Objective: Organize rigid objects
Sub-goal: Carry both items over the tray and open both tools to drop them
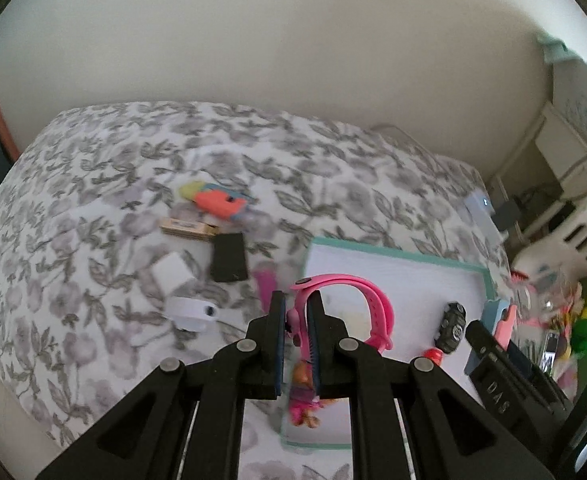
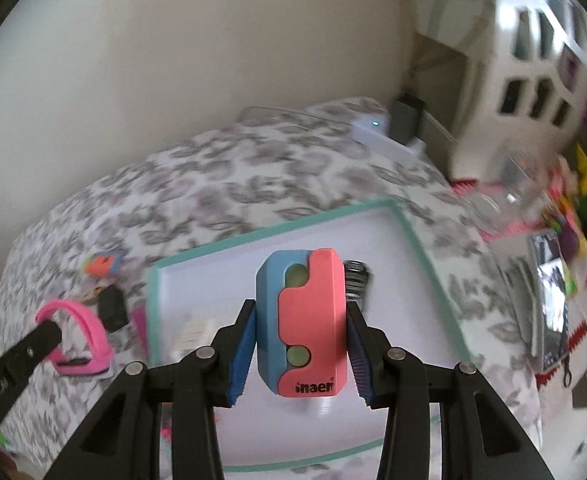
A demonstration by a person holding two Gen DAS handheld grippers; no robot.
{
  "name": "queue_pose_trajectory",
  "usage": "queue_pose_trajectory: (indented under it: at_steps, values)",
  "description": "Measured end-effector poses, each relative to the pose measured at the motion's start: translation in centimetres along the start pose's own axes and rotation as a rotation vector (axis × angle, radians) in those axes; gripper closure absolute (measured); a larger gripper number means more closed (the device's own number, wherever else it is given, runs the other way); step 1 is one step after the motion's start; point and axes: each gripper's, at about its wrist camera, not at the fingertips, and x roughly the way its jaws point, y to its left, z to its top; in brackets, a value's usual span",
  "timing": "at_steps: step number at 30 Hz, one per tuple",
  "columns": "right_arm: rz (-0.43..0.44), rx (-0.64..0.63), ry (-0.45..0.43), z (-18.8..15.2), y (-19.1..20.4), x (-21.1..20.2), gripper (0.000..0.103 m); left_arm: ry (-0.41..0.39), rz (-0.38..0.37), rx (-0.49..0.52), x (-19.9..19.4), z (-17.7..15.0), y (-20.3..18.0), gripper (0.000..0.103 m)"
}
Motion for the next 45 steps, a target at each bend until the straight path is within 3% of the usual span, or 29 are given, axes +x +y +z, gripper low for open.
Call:
queue_pose_trajectory:
  at_steps: [4,17,26,38,45]
  values:
    - [-0.037,0.047,0.037,0.0,-2.2,1.2,0.058,0.050,-0.029,0.052,1.4,-1.1,-2.5,0.092]
    - [-0.090,0.086,0.183,-1.8,-4.5,5.4,0.058,0.226,0.013,0.175,6.9,-5.1,-5.4,0.092]
    - [-0.123,0.116,0.254,-2.9,-5.5,7.3,0.058,0.228,0.029,0.230,8.3,-5.8,-6.0,0.092]
    - [-0.143,0.140,0.273,-3.1,-6.0,7.7,0.058,0.215,0.015,0.230,9.0,-5.6,-5.8,0.092]
    - [-0.139,0.134,0.289,-3.4,-6.0,8.0,0.057,0.246,0.005,0.229,9.5,-5.8,-5.8,0.092]
